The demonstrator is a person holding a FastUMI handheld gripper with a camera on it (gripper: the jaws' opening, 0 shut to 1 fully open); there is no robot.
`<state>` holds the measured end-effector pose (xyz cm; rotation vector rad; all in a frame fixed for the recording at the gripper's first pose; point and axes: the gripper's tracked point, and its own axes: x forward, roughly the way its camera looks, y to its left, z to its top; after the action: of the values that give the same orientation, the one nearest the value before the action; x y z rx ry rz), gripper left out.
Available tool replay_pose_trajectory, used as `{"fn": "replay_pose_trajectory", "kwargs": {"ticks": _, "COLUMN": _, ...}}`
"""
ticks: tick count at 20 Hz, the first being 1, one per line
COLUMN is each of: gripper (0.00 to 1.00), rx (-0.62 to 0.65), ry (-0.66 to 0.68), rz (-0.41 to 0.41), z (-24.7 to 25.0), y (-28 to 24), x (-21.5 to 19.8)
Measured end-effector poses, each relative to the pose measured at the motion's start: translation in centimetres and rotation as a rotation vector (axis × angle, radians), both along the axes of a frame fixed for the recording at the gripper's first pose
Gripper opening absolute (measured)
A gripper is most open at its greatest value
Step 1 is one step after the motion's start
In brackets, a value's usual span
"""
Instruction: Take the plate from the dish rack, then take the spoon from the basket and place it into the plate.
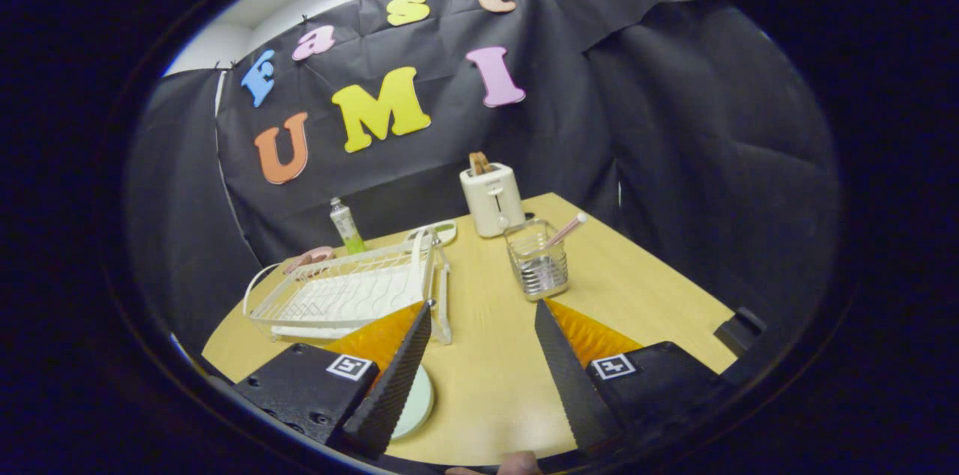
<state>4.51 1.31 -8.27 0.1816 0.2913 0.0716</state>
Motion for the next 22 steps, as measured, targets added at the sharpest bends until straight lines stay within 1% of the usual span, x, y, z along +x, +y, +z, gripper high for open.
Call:
{"fn": "replay_pose_trajectory", "kwargs": {"ticks": 3, "gripper": 0.91, "rx": -0.064, "ry": -0.078, "rz": -0.072, "z": 0.7, "y": -3.3, "x": 2.2}}
{"fn": "replay_pose_trajectory", "kwargs": {"ticks": 5, "gripper": 0.91, "rx": -0.085, "ry": -0.1, "rz": -0.095, "z": 0.5, "y": -4.9, "x": 4.0}}
{"fn": "replay_pose_trajectory", "kwargs": {"ticks": 7, "gripper": 0.91, "rx": -0.08, "ry": -0.103, "rz": -0.094, "z": 0.2, "y": -5.9, "x": 6.1}}
{"fn": "replay_pose_trajectory", "kwargs": {"ticks": 10, "gripper": 0.91, "rx": -0.052, "ry": -0.091, "rz": -0.069, "z": -0.6, "y": -6.5, "x": 9.7}}
{"fn": "replay_pose_trajectory", "kwargs": {"ticks": 12, "gripper": 0.91, "rx": -0.061, "ry": -0.081, "rz": -0.065, "z": -1.2, "y": -7.0, "x": 12.2}}
{"fn": "replay_pose_trajectory", "kwargs": {"ticks": 16, "gripper": 0.84, "rx": -0.067, "ry": -0.043, "rz": -0.041, "z": -2.5, "y": -7.3, "x": 16.1}}
{"fn": "replay_pose_trajectory", "kwargs": {"ticks": 17, "gripper": 0.75, "rx": -0.059, "ry": -0.04, "rz": -0.037, "z": -2.5, "y": -7.3, "x": 16.7}}
{"fn": "replay_pose_trajectory", "kwargs": {"ticks": 18, "gripper": 0.73, "rx": -0.051, "ry": -0.042, "rz": -0.032, "z": -2.5, "y": -7.1, "x": 17.0}}
{"fn": "replay_pose_trajectory", "kwargs": {"ticks": 19, "gripper": 0.66, "rx": -0.048, "ry": -0.043, "rz": -0.027, "z": -2.4, "y": -7.0, "x": 17.3}}
{"fn": "replay_pose_trajectory", "kwargs": {"ticks": 20, "gripper": 0.62, "rx": -0.048, "ry": -0.045, "rz": -0.022, "z": -2.5, "y": -6.9, "x": 17.6}}
{"fn": "replay_pose_trajectory", "kwargs": {"ticks": 21, "gripper": 0.56, "rx": -0.049, "ry": -0.041, "rz": -0.022, "z": -2.7, "y": -6.9, "x": 17.9}}
{"fn": "replay_pose_trajectory", "kwargs": {"ticks": 22, "gripper": 0.51, "rx": -0.043, "ry": -0.038, "rz": -0.016, "z": -2.8, "y": -6.7, "x": 18.1}}
